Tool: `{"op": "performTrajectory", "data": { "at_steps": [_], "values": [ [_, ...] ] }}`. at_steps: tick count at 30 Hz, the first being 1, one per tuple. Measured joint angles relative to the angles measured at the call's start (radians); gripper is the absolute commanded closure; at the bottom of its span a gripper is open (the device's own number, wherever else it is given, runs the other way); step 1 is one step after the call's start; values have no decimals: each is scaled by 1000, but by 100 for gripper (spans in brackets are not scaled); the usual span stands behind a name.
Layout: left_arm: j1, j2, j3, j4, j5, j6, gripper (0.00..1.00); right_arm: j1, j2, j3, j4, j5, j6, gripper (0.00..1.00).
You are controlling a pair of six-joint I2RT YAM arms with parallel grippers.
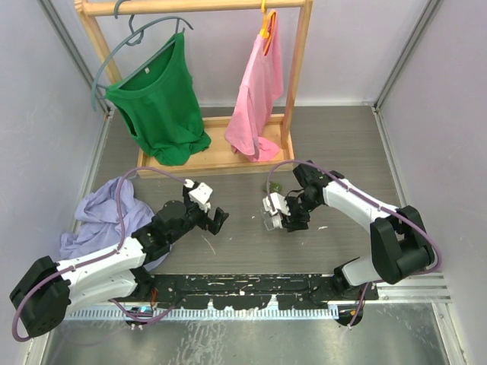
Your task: Sort the pills into containers
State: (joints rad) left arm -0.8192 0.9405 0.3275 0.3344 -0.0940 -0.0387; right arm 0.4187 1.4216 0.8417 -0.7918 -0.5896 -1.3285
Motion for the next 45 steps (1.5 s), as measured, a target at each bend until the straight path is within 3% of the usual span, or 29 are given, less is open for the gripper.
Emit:
{"op": "performTrajectory", "data": {
  "at_steps": [45],
  "values": [
    [0, 3, 15, -11, 0, 3, 2, 151, 71, 52, 43, 297, 139, 79]
  ]
}}
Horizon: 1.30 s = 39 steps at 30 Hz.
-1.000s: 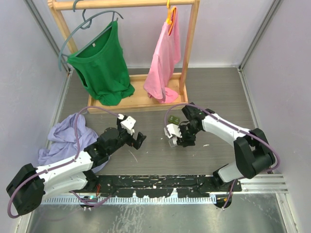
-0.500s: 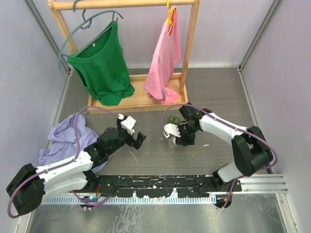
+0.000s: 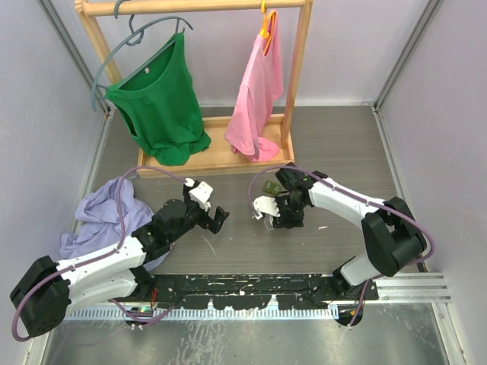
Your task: Sort the pills into containers
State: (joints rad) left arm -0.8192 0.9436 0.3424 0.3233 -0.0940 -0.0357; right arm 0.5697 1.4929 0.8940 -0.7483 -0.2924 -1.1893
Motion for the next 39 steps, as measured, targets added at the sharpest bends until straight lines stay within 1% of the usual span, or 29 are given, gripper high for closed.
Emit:
{"op": "performTrajectory", "data": {
  "at_steps": [39],
  "values": [
    [0, 19, 16, -8, 0, 0, 2, 99, 13, 13, 0, 161, 42, 79]
  ]
}}
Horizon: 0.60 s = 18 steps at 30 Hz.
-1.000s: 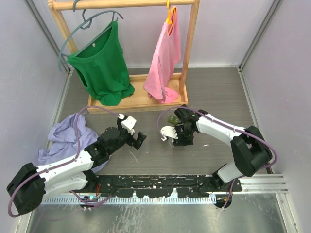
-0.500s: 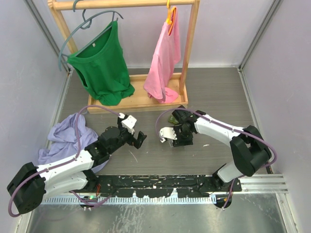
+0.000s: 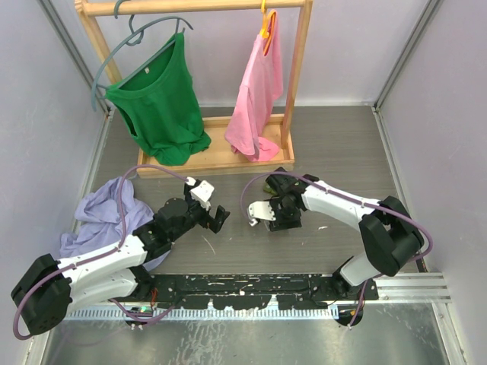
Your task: Sort the pills into containers
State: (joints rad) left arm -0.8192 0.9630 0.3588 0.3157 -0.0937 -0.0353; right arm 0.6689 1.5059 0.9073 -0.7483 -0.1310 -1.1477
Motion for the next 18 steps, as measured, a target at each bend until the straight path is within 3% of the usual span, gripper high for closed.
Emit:
{"op": "performTrajectory", "data": {
  "at_steps": [18],
  "values": [
    [0, 0, 0, 0, 0, 0, 2, 16, 0, 14, -8, 17, 6, 78]
  ]
}}
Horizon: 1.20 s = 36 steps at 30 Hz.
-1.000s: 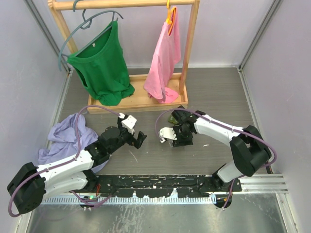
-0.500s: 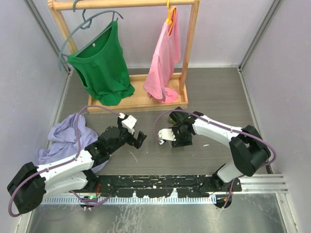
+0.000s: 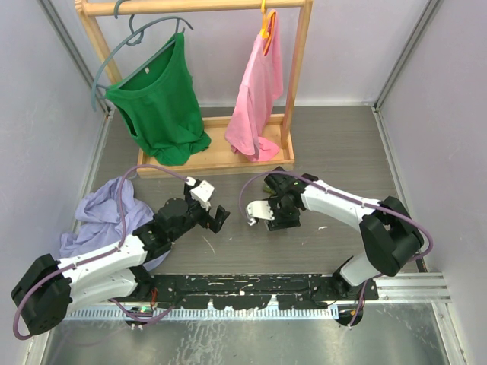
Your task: Sort the pills into containers
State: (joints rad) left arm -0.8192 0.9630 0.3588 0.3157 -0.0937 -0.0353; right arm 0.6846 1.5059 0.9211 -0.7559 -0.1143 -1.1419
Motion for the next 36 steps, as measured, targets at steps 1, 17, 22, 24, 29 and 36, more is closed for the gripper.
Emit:
{"op": "performTrajectory", "data": {
  "at_steps": [1, 17, 22, 24, 29, 36],
  "values": [
    [0, 0, 0, 0, 0, 0, 2, 0, 0, 3, -2, -3, 2, 78],
    [0, 0, 0, 0, 0, 0, 2, -7, 0, 7, -15, -2, 20, 78],
    [0, 0, 0, 0, 0, 0, 2, -13, 0, 6, -11, 11, 24, 78],
    [0, 0, 0, 0, 0, 0, 2, -14, 0, 6, -12, 10, 24, 78],
    [0, 0, 0, 0, 0, 0, 2, -16, 0, 6, -13, 7, 24, 78],
    [0, 0, 0, 0, 0, 0, 2, -21, 0, 6, -26, -8, 23, 77]
  ]
}}
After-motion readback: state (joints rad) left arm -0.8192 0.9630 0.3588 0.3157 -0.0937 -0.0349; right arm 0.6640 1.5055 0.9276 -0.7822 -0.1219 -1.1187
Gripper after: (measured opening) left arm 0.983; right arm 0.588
